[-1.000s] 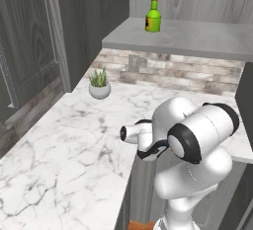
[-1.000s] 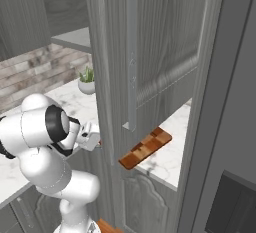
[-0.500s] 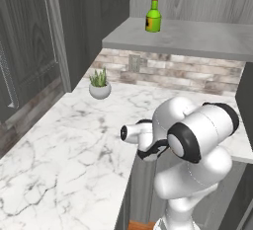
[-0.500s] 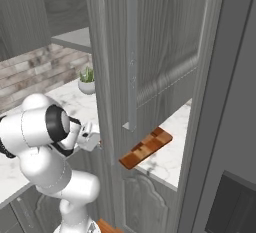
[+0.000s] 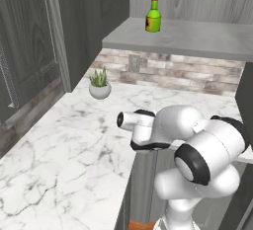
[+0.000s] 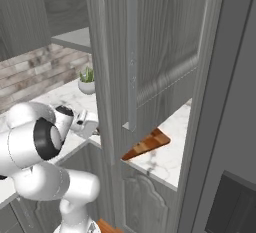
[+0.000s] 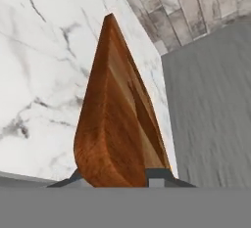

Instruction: Move the cutting board and knife to the sink. Then move spray from the cabinet to the counter.

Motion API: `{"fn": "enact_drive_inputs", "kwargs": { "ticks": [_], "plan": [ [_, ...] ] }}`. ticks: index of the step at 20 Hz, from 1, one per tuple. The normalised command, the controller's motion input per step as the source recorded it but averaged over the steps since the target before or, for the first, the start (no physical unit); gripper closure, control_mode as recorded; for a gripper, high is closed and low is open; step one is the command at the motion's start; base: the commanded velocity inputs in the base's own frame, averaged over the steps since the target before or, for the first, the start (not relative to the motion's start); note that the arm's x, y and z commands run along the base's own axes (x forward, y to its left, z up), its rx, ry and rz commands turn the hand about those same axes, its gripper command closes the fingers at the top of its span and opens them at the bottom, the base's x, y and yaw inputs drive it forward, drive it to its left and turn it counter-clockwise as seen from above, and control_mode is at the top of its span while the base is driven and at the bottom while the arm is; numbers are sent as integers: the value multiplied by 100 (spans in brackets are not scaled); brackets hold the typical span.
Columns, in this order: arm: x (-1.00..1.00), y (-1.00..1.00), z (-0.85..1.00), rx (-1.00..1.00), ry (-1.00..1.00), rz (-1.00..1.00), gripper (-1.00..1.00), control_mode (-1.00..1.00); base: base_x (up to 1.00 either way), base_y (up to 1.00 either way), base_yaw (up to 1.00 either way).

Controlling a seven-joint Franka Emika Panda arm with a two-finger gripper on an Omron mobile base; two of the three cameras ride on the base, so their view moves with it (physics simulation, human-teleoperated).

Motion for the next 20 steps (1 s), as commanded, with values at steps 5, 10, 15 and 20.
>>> {"fn": "enact_drive_inputs", "kwargs": {
  "ticks": [5,10,15,20],
  "plan": [
    [-16,7,76,0,-9,-4,100,-100,0,0,0],
    [-18,0,72,0,-13,-5,100,-100,0,0,0],
    [-4,2,59,0,-11,-5,100,-100,0,0,0],
    [-3,3,52,0,-11,-4,100,-100,0,0,0]
  ]
}}
